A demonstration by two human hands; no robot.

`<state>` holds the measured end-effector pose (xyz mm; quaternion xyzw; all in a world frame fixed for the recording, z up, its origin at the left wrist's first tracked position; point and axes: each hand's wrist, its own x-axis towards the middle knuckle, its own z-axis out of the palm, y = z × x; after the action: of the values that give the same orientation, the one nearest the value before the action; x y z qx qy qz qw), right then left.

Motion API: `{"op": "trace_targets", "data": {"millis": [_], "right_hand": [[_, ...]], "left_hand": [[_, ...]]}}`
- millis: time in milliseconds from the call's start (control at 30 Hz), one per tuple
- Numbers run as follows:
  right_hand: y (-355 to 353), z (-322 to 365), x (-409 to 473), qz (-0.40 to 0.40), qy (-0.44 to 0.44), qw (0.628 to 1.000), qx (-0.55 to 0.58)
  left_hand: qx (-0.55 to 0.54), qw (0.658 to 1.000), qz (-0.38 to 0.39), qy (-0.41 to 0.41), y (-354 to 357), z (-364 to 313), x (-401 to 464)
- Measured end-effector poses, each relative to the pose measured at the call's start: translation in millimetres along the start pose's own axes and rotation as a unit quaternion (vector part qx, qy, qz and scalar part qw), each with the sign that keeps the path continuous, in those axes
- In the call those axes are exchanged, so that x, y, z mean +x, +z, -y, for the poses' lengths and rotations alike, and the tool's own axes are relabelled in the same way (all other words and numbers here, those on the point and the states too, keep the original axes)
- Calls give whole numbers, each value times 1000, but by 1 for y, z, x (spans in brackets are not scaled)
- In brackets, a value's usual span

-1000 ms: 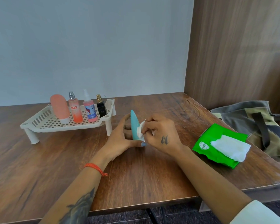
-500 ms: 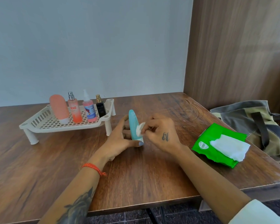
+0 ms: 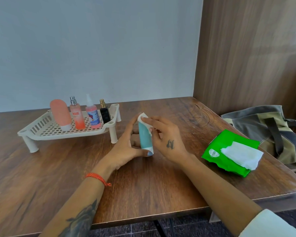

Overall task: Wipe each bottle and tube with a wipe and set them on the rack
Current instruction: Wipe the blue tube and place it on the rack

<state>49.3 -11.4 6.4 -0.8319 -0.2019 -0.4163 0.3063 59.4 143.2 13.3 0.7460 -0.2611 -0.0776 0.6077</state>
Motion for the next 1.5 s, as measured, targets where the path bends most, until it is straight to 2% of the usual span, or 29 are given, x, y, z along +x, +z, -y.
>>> {"op": "trace_targets", "data": {"millis": [100,200,300,400,467,600,767,867,900,967,1000,1067,1133,1233,1333,1433,1500], "right_hand": [[2,-4,0,15,56,998,3],[1,-5,1,-26,105,994,8],[-1,3,1,-89,27,996,6],[-1,7,-2,-38,-84,995,-24],[0,6,-3,-11,-105,993,-50],[2,3,-2,-30,-33,999,-10],[1,4,2,4,84,995,63],[0,4,2,5,138,988,66],[0,5,2,-21,128,990,50],[-1,7,1,-76,50,996,9],[-1,6,0,-78,5,997,-9],[0,4,-2,-40,-79,995,-54],[2,2,-5,-12,-111,990,-87],[3,2,-4,-6,-60,997,-47],[1,4,-1,-4,29,1000,-3],[-1,5,0,37,147,987,59],[-2,5,-1,40,182,978,98]], "left_hand": [[-6,1000,1,7,-1,1,0],[1,1000,5,5,-1,1,0],[0,1000,5,6,-1,4,1],[8,1000,0,3,-1,3,0],[11,1000,1,10,-1,2,0],[-1,1000,6,5,-2,4,1],[4,1000,14,9,-3,4,1],[6,1000,13,6,-2,3,1],[7,1000,11,4,-2,3,1],[3,1000,6,3,-1,3,1],[2,1000,4,2,-1,4,1],[2,1000,1,3,-2,3,0],[8,1000,0,7,-3,3,0],[7,1000,5,4,-3,3,2],[4,1000,9,2,-2,4,2],[8,1000,14,14,-2,5,2],[6,1000,13,14,-2,4,1]]}}
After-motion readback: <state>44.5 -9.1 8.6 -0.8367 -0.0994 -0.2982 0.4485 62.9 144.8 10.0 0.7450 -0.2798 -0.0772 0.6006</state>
